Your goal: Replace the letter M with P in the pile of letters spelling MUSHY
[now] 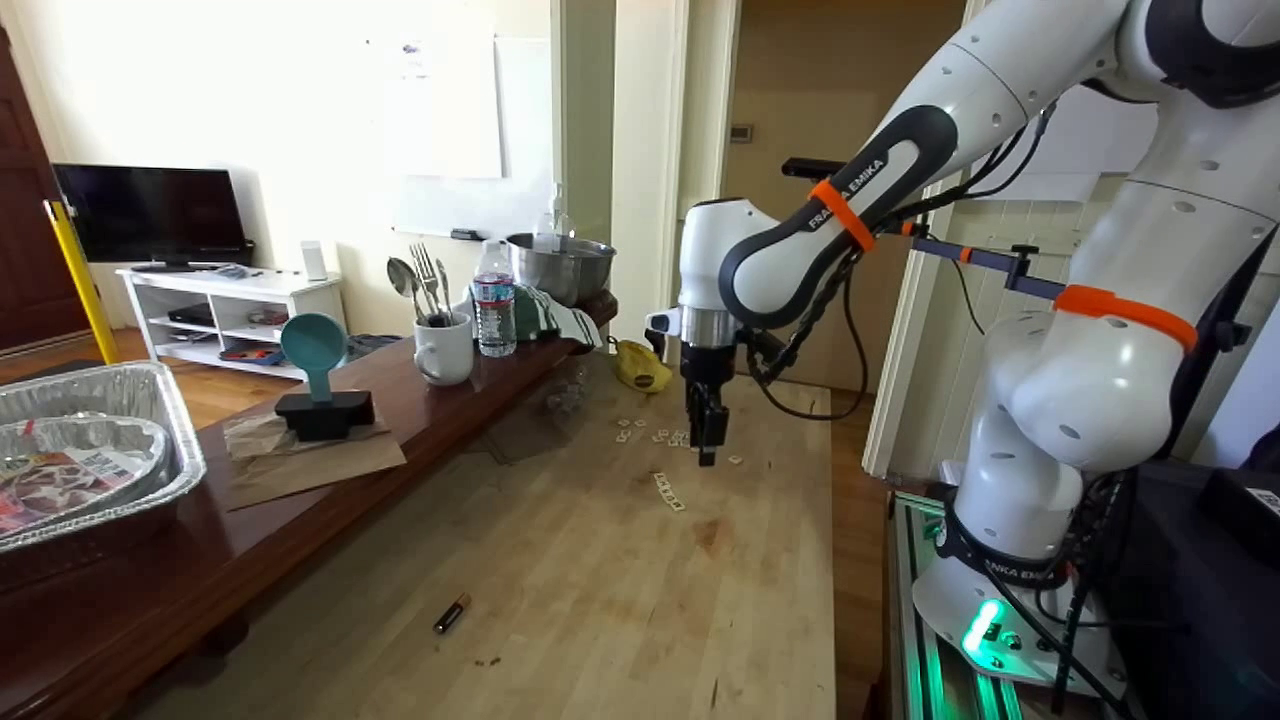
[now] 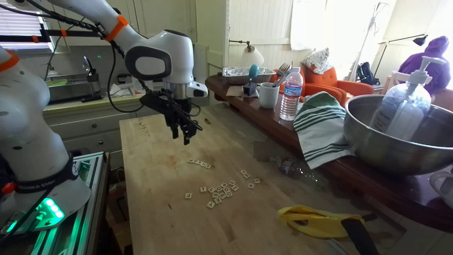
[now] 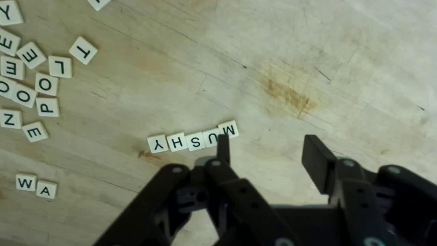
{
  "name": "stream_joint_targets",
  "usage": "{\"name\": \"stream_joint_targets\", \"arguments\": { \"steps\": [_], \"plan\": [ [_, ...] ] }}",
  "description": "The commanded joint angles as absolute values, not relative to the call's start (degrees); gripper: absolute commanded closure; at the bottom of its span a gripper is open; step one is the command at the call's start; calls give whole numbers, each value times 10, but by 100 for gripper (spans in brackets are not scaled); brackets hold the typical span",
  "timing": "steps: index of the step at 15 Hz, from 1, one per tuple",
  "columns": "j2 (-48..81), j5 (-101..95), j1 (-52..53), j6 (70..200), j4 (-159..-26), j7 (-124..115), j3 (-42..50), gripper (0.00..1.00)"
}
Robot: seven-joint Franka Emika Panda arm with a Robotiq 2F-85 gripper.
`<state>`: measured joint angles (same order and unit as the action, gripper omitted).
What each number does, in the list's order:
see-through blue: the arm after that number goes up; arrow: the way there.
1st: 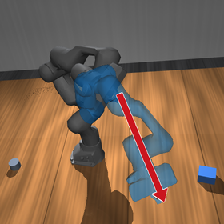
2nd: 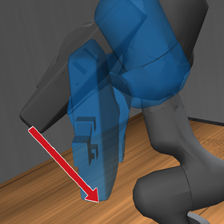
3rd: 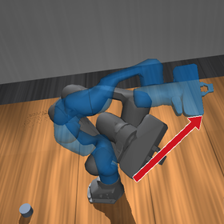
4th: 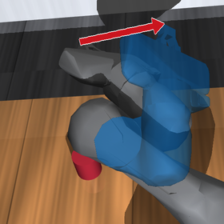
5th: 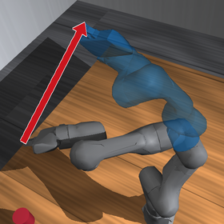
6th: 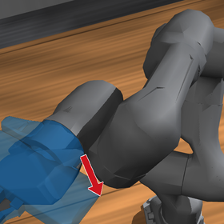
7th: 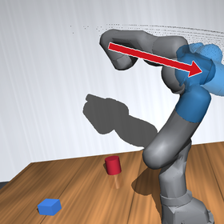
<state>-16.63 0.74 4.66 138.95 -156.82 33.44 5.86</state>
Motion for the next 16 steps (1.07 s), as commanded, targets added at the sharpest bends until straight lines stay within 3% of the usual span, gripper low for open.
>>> {"name": "stream_joint_targets", "arguments": {
  "steps": [1,5,16],
  "plan": [
    [-105,13,56,1470,-1571,388,64,72],
    [-65,41,59,1513,-1575,453,62,100],
    [-4,122,43,1603,-1575,554,37,100]
  ]
}}
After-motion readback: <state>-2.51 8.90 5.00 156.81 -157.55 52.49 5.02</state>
